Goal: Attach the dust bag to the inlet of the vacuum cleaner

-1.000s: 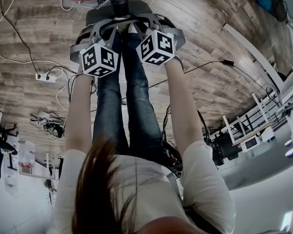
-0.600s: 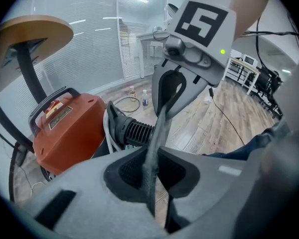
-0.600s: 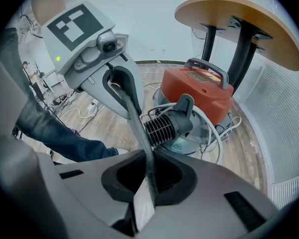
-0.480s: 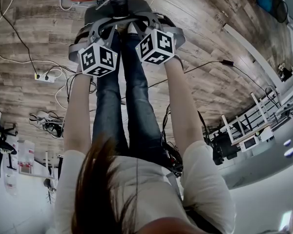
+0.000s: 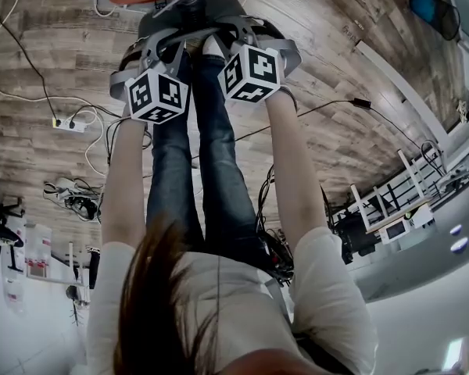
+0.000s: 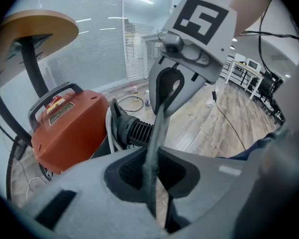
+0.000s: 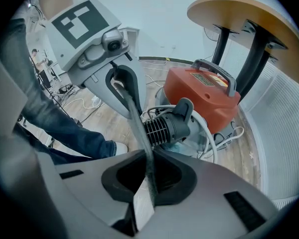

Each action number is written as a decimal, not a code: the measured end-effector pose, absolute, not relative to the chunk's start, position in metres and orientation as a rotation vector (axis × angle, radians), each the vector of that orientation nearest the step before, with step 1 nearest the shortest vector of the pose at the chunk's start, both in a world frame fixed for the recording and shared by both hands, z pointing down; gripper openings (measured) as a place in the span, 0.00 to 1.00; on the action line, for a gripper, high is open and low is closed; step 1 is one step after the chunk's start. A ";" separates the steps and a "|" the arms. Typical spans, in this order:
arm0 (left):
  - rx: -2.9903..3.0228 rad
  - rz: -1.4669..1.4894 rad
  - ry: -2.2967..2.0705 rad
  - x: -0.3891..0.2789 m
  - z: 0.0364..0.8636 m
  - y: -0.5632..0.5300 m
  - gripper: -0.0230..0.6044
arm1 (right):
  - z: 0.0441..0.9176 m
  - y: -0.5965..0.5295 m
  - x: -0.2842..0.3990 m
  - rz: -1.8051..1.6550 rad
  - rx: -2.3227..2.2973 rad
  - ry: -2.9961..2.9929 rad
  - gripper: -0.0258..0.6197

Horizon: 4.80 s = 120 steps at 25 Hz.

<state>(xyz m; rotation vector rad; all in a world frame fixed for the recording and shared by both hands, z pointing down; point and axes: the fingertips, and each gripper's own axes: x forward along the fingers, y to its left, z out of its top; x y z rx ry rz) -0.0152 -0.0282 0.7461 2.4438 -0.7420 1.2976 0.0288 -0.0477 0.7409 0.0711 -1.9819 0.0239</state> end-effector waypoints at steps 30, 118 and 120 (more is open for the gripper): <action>2.420 1.325 -0.663 -0.016 0.750 -0.037 0.12 | 0.744 -0.055 0.028 0.046 0.016 -2.007 0.09; 2.131 0.950 -0.827 -0.021 0.750 -0.048 0.42 | 0.749 -0.068 0.027 0.265 0.104 -2.022 0.34; 2.139 0.948 -0.837 -0.019 0.747 -0.048 0.43 | 0.747 -0.067 0.028 0.274 0.109 -2.024 0.36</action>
